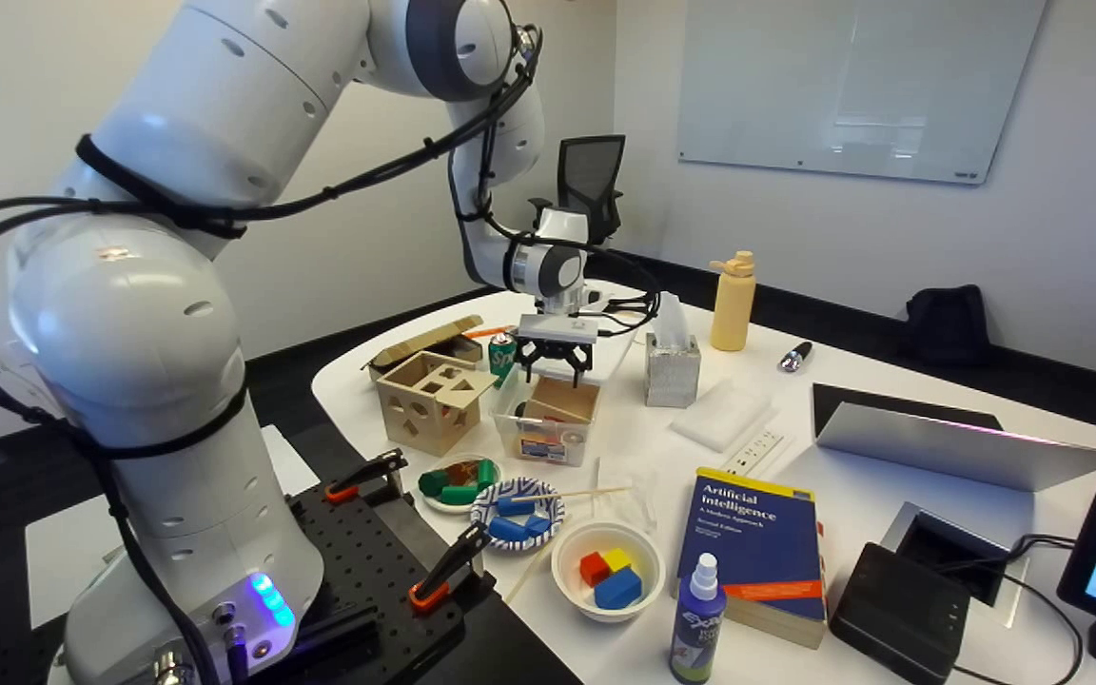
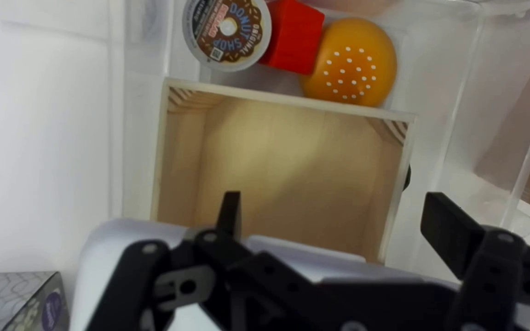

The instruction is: Push the lid on the container

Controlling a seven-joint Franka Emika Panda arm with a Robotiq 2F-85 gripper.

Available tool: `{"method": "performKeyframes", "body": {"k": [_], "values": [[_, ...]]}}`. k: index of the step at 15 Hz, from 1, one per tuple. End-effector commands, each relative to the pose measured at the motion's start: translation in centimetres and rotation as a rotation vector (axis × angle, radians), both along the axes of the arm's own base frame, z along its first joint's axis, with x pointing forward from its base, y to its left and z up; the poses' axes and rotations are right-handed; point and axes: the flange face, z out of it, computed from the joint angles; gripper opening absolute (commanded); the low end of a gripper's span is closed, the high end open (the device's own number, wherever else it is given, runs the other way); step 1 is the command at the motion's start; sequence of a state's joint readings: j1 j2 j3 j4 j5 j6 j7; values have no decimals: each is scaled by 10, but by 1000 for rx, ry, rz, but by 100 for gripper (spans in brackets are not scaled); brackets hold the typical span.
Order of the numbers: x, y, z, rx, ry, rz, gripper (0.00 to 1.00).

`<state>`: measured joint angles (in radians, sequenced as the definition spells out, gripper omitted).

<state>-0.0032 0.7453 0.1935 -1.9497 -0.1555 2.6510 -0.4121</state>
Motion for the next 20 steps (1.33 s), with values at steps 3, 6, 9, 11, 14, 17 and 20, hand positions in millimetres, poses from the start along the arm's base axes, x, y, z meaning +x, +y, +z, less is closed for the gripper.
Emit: {"method": "performKeyframes", "body": {"k": [3,6,9,11,14,17,20], "values": [[-9,-6,8,-9,37,5,100],[-19,-13,15,-31,51,-5,100],[-31,-26,40,-62,44,-19,100],[-39,-34,65,-63,20,-21,100],[-51,-48,104,-65,-25,-33,100],[-61,-57,130,-68,-48,-50,100],[-69,-61,142,-72,-50,-61,100]]}}
